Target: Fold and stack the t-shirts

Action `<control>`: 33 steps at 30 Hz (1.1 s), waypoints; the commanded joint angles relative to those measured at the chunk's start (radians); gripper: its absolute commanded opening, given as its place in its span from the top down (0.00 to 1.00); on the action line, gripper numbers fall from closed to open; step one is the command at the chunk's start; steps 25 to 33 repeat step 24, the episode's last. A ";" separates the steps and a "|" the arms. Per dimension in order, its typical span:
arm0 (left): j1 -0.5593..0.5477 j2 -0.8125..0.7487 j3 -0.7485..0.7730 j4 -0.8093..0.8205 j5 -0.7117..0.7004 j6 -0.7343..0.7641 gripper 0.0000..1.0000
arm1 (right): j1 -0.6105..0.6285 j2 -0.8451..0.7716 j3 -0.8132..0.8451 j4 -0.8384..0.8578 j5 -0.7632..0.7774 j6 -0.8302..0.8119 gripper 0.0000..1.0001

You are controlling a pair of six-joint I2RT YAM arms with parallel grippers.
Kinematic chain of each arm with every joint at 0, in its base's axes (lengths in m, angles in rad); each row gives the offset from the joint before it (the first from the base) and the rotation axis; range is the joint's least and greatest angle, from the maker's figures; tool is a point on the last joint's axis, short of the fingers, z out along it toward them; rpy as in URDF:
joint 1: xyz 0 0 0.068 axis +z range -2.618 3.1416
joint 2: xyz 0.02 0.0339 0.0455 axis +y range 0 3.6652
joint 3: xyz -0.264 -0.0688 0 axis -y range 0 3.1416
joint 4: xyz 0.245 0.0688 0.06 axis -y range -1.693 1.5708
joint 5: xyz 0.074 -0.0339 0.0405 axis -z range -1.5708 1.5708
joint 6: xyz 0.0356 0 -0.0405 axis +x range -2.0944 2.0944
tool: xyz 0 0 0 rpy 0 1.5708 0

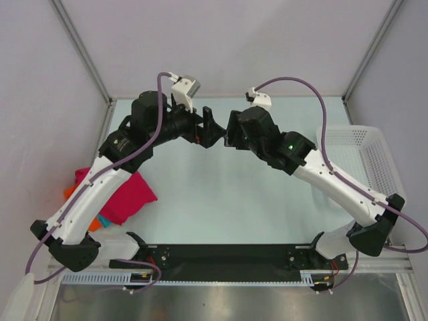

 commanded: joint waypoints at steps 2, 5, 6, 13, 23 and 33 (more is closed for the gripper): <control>-0.010 -0.041 -0.012 0.054 0.059 -0.060 0.00 | 0.042 -0.017 0.051 -0.038 0.118 0.031 0.40; -0.012 -0.067 -0.062 0.080 0.056 -0.075 0.00 | 0.053 -0.017 0.051 -0.069 0.135 0.053 0.39; -0.012 -0.074 -0.076 0.089 0.059 -0.081 0.00 | 0.054 -0.017 0.051 -0.081 0.141 0.064 0.38; -0.023 -0.087 -0.145 0.177 0.085 -0.126 0.01 | 0.090 -0.028 -0.001 -0.150 0.173 0.152 0.37; -0.029 -0.109 -0.209 0.212 0.074 -0.135 0.00 | 0.110 0.021 0.022 -0.244 0.219 0.180 0.47; -0.032 -0.118 -0.231 0.220 0.068 -0.134 0.00 | 0.116 0.023 0.022 -0.265 0.227 0.185 0.46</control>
